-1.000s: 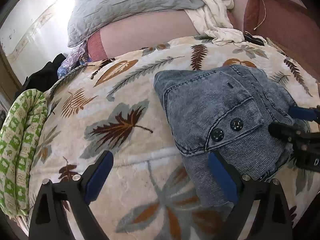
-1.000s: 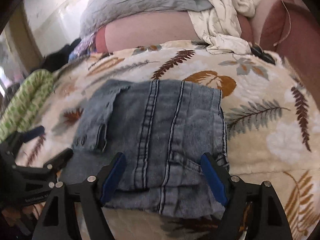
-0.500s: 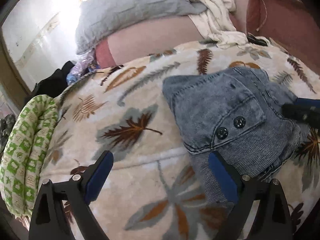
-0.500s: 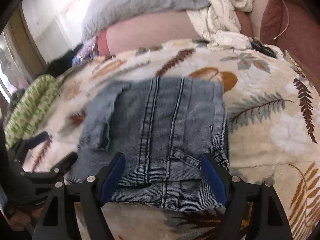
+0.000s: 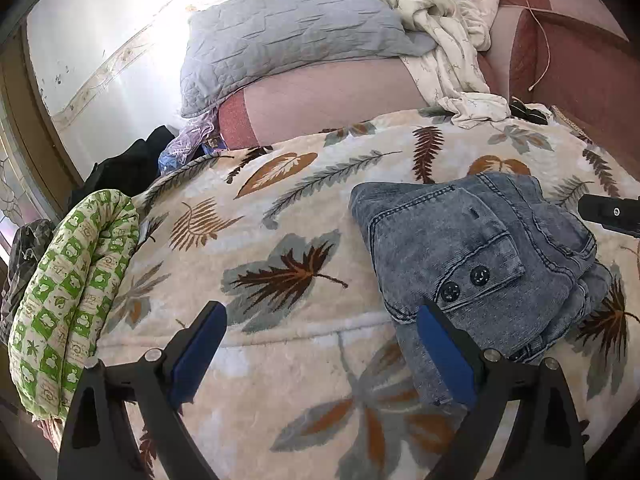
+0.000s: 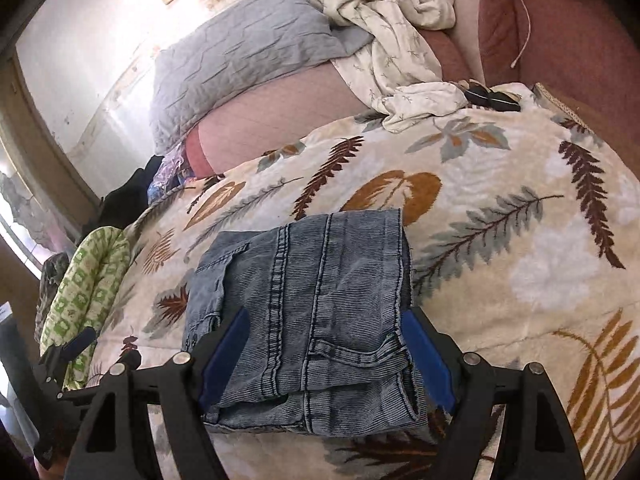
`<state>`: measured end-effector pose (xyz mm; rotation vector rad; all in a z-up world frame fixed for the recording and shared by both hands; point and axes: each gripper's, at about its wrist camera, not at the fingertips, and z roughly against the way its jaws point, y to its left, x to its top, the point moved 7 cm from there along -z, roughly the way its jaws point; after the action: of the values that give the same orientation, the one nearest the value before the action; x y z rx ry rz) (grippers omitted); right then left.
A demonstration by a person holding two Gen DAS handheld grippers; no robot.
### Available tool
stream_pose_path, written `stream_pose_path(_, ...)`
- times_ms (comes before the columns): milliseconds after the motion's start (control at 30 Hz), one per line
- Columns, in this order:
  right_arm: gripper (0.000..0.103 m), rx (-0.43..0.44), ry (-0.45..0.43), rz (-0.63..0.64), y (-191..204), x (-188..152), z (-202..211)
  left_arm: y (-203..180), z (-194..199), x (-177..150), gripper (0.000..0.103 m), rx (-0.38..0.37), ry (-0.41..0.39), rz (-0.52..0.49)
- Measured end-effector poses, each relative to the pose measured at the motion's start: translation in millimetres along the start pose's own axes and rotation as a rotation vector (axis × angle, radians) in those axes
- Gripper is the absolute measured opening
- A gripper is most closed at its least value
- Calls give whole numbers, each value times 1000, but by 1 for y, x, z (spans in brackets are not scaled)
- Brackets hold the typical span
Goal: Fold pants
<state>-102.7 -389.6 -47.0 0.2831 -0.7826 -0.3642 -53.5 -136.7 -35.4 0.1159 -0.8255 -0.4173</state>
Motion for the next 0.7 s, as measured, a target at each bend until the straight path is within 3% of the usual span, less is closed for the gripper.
stream_pose_path(700,82,2,78,-62,-24,-6,-18,-18,-26,5,97,-25,70,0)
